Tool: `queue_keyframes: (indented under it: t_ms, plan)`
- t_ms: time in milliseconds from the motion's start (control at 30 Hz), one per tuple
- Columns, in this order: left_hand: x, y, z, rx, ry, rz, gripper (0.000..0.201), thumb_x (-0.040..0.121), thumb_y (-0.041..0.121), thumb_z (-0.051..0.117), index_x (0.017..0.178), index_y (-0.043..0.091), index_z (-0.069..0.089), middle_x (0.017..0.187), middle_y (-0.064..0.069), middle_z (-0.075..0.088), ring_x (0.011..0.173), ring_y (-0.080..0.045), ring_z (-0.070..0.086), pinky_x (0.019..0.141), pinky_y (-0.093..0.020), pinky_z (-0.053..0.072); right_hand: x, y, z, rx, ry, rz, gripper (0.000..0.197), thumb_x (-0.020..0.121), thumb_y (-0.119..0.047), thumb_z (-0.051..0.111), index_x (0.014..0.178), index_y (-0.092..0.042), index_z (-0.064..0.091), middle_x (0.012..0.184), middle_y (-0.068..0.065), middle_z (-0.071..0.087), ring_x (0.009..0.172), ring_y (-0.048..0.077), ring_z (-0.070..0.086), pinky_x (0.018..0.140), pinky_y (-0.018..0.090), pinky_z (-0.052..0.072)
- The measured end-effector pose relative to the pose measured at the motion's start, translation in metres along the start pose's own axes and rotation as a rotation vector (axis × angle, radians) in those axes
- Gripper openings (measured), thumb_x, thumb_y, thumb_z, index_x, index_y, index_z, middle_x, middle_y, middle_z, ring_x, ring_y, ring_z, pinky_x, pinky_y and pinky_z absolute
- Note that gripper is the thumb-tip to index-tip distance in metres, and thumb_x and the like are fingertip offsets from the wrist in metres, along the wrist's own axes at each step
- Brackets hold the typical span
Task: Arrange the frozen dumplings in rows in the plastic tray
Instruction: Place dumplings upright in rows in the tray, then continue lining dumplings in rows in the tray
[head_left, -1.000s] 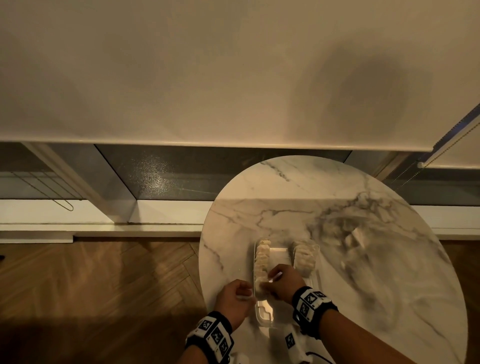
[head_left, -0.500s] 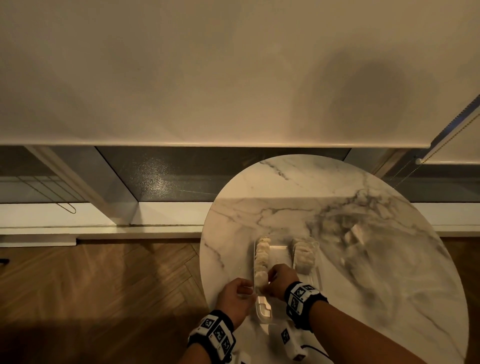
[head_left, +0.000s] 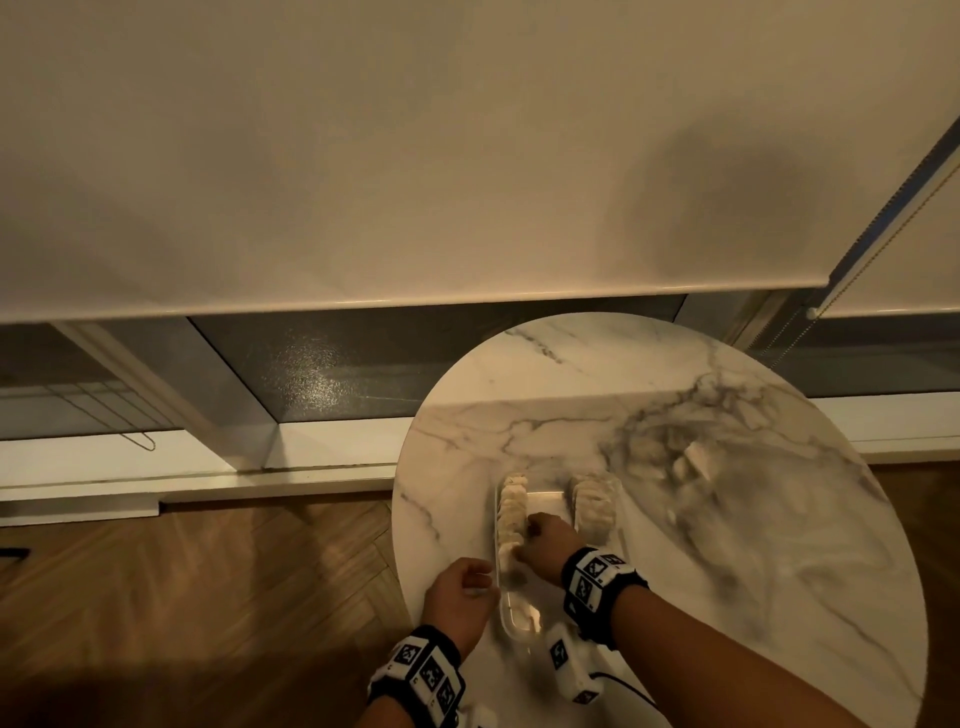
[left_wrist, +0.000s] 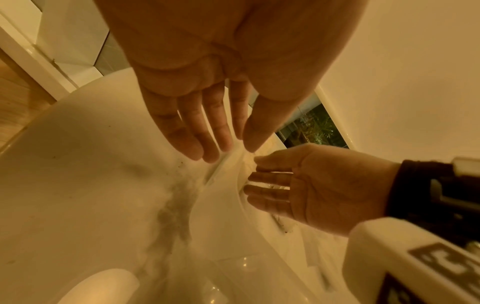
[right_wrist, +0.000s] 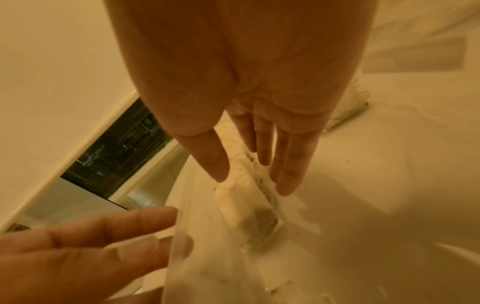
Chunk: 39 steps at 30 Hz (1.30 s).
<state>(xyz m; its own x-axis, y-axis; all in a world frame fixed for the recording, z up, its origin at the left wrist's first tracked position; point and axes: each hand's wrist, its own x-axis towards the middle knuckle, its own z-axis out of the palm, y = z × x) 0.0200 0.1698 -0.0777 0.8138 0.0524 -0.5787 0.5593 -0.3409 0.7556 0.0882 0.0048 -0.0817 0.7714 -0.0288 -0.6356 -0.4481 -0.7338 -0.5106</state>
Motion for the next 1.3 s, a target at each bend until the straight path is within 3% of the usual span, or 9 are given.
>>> queue_keyframes:
  t_ms: [100, 233, 333, 400, 600, 800, 1000, 1133, 1300]
  plan:
    - [-0.007, 0.009, 0.000, 0.019, 0.032, 0.023, 0.027, 0.086, 0.019, 0.073, 0.109, 0.027, 0.062, 0.109, 0.006, 0.065, 0.094, -0.005, 0.061, 0.072, -0.013, 0.046, -0.001, -0.006, -0.006, 0.044, -0.037, -0.039, 0.030, 0.082, -0.027, 0.065, 0.110, -0.014, 0.066, 0.107, 0.006, 0.068, 0.101, 0.025, 0.064, 0.094, 0.039, 0.053]
    - [-0.016, 0.024, 0.002, 0.042, 0.111, 0.074, 0.031, 0.087, 0.020, 0.072, 0.113, 0.029, 0.058, 0.112, 0.010, 0.059, 0.098, -0.011, 0.059, 0.073, -0.014, 0.042, -0.007, 0.001, -0.019, 0.103, 0.009, -0.021, 0.043, 0.090, -0.026, 0.061, 0.130, -0.010, 0.058, 0.128, 0.010, 0.062, 0.118, 0.027, 0.058, 0.100, 0.032, 0.047]
    - [-0.021, 0.032, 0.005, 0.072, 0.164, 0.143, 0.032, 0.087, 0.018, 0.071, 0.113, 0.030, 0.058, 0.115, 0.009, 0.060, 0.106, -0.015, 0.057, 0.089, -0.024, 0.049, -0.012, 0.013, -0.025, 0.269, 0.016, -0.013, 0.057, 0.088, -0.020, 0.065, 0.142, -0.011, 0.049, 0.138, 0.009, 0.057, 0.121, 0.025, 0.058, 0.102, 0.035, 0.049]
    - [-0.024, 0.038, 0.012, 0.099, 0.190, 0.174, 0.030, 0.087, 0.019, 0.071, 0.111, 0.032, 0.058, 0.114, 0.010, 0.061, 0.105, -0.015, 0.058, 0.093, -0.030, 0.050, -0.018, 0.020, -0.030, 0.366, 0.022, -0.033, 0.056, 0.086, -0.017, 0.067, 0.140, -0.014, 0.051, 0.133, 0.007, 0.060, 0.111, 0.024, 0.063, 0.096, 0.037, 0.054]
    - [-0.044, 0.064, 0.053, 0.109, 0.248, 0.277, 0.019, 0.086, 0.013, 0.070, 0.094, 0.031, 0.066, 0.094, 0.011, 0.069, 0.083, -0.004, 0.063, 0.070, -0.013, 0.047, -0.064, 0.040, -0.066, 0.499, -0.051, -0.210, 0.025, 0.092, -0.018, 0.061, 0.117, -0.018, 0.064, 0.097, 0.009, 0.067, 0.082, 0.019, 0.065, 0.069, 0.032, 0.057]
    - [-0.070, 0.098, 0.133, 0.163, 0.042, 0.372, 0.018, 0.083, 0.012, 0.075, 0.081, 0.030, 0.075, 0.083, 0.014, 0.071, 0.078, -0.008, 0.066, 0.068, -0.013, 0.049, -0.119, 0.127, -0.134, 0.657, -0.042, -0.248, 0.016, 0.090, -0.011, 0.065, 0.104, -0.018, 0.069, 0.087, 0.005, 0.070, 0.077, 0.016, 0.068, 0.065, 0.024, 0.057]
    - [-0.085, 0.134, 0.228, 0.376, -0.173, 0.514, 0.017, 0.074, 0.036, 0.082, 0.081, 0.051, 0.075, 0.132, 0.028, 0.045, 0.116, 0.006, 0.047, 0.089, -0.014, 0.044, -0.154, 0.228, -0.209, 0.552, -0.234, -0.127, 0.034, 0.074, 0.006, 0.044, 0.082, -0.005, 0.076, 0.085, 0.017, 0.075, 0.076, 0.021, 0.070, 0.067, 0.028, 0.056]
    - [-0.093, 0.150, 0.269, 0.559, -0.230, 0.543, 0.014, 0.071, 0.059, 0.076, 0.083, 0.058, 0.069, 0.149, 0.033, 0.011, 0.133, 0.000, 0.019, 0.114, -0.019, 0.018, -0.158, 0.273, -0.232, 0.491, -0.179, -0.071, 0.041, 0.073, 0.008, 0.039, 0.066, -0.011, 0.075, 0.070, 0.015, 0.070, 0.061, 0.016, 0.064, 0.061, 0.026, 0.052]
    - [-0.094, 0.171, 0.299, 0.705, -0.199, 0.612, 0.037, 0.075, 0.060, 0.070, 0.111, 0.052, 0.066, 0.150, 0.025, 0.024, 0.139, -0.004, 0.025, 0.115, -0.020, 0.023, -0.134, 0.301, -0.234, 0.593, 0.058, -0.096, 0.045, 0.081, 0.012, 0.040, 0.098, -0.015, 0.072, 0.095, 0.003, 0.074, 0.088, 0.012, 0.069, 0.073, 0.019, 0.053]
